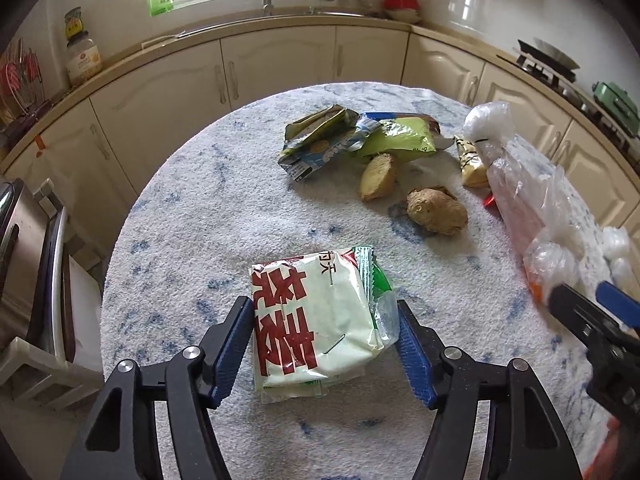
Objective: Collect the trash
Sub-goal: 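Grasp the white-green noodle packet with the left gripper while the right grasps a clear plastic bag, then lift the noodle packet and plastic bag off the table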
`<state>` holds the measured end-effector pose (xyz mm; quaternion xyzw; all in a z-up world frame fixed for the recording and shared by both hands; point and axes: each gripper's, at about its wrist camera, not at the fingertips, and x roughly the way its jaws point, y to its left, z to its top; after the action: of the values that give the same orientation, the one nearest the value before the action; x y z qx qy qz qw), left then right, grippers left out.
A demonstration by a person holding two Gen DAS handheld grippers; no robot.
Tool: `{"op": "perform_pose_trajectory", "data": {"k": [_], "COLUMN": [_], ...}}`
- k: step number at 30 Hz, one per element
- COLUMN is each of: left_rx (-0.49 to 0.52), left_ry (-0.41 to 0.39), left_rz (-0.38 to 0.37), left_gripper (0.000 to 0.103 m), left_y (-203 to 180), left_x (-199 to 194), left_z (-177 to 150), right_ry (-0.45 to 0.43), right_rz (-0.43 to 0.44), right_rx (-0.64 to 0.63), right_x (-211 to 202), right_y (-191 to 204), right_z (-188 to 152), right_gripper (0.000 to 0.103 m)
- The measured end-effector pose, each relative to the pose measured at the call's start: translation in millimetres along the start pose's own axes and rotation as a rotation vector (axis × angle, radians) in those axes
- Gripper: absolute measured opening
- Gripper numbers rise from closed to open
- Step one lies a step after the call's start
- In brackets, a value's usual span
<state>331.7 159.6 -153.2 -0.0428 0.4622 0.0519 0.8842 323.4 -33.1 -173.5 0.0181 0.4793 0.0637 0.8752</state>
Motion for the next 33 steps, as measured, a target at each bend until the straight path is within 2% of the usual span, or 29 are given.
{"op": "perform_pose_trajectory", "data": {"k": [4, 7, 8, 9, 12, 16, 22, 24, 27, 29, 31, 33], "left_rx": [0.028, 0.045, 0.047, 0.047, 0.052, 0.064, 0.054, 0.055, 0.058, 0.057, 0.057, 0.053], "left_ry": [-0.014, -0.02, -0.02, -0.02, -0.02, -0.03, -0.056, -0.058, -0.057, -0.05, -0.041, -0.029], "left_rz": [0.011, 0.021, 0.02, 0.019, 0.036, 0.057, 0.052, 0.043, 0.03, 0.029, 0.025, 0.02], "left_gripper": [0.064, 0.064, 0.064, 0.064, 0.064, 0.063, 0.062, 0.062, 0.062, 0.062, 0.062, 0.062], "left_y": [-2, -4, -4, -4, -5, -11, -15, -15, -16, -15, -14, -13], "left_x": [-1, -1, -1, -1, -2, -9, -27, -33, -42, -46, -48, -49], "left_z": [-3, -5, -5, -5, -6, -10, -18, -22, -31, -37, -42, -45], "right_ry": [0.037, 0.054, 0.038, 0.038, 0.032, -0.003, -0.02, 0.0, 0.049, 0.079, 0.078, 0.055], "right_rz": [0.0, -0.046, -0.074, -0.066, 0.006, -0.018, 0.035, 0.078, 0.096, 0.059, 0.016, -0.025], "right_rx": [-0.008, -0.01, -0.022, -0.016, 0.019, 0.009, 0.028, 0.007, -0.042, -0.077, -0.088, -0.07], "right_x": [23, 35, 34, 32, 22, 4, -23, -31, -40, -42, -42, -41], "right_y": [9, 11, 12, 10, 1, -2, -12, -14, -11, -6, -9, -13], "right_z": [8, 10, 9, 9, 3, -7, -21, -32, -54, -67, -74, -70], "right_gripper": [0.084, 0.068, 0.056, 0.05, 0.048, 0.047, 0.046, 0.045, 0.046, 0.05, 0.061, 0.085]}}
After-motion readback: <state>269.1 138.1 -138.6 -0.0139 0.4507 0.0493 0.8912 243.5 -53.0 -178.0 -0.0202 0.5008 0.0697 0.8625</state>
